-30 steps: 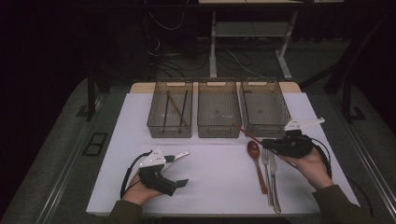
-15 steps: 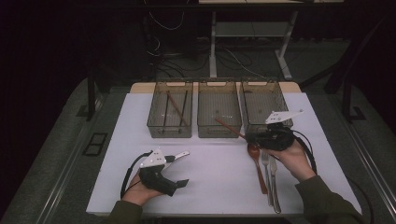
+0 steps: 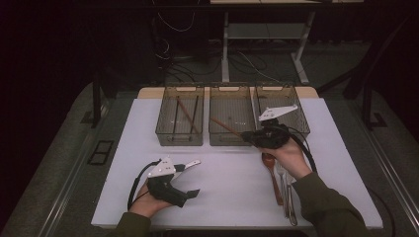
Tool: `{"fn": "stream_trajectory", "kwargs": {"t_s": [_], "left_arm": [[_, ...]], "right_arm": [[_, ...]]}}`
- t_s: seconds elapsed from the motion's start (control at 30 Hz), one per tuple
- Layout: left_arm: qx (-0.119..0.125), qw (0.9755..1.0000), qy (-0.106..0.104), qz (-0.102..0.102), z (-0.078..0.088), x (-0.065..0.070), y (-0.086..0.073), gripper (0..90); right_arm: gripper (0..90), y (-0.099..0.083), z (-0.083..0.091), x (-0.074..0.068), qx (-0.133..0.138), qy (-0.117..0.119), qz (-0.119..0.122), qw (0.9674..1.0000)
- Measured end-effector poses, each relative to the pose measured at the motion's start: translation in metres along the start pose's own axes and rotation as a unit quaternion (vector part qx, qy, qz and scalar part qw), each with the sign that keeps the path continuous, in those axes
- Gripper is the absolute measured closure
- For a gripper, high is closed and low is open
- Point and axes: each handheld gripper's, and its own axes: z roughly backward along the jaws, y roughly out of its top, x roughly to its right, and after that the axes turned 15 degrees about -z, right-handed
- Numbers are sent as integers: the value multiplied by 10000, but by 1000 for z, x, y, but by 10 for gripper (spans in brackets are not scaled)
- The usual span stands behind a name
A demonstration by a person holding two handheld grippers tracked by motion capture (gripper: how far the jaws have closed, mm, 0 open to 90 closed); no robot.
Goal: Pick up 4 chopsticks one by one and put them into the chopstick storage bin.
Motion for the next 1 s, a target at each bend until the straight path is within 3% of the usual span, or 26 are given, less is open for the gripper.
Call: {"fn": "stream_trajectory", "kwargs": {"t_s": [1.0], "left_arm": [[100, 9999, -29, 22, 0, 1, 1, 0]], "right_arm": [[842, 79, -98, -24, -194, -338, -123, 9992]]}}
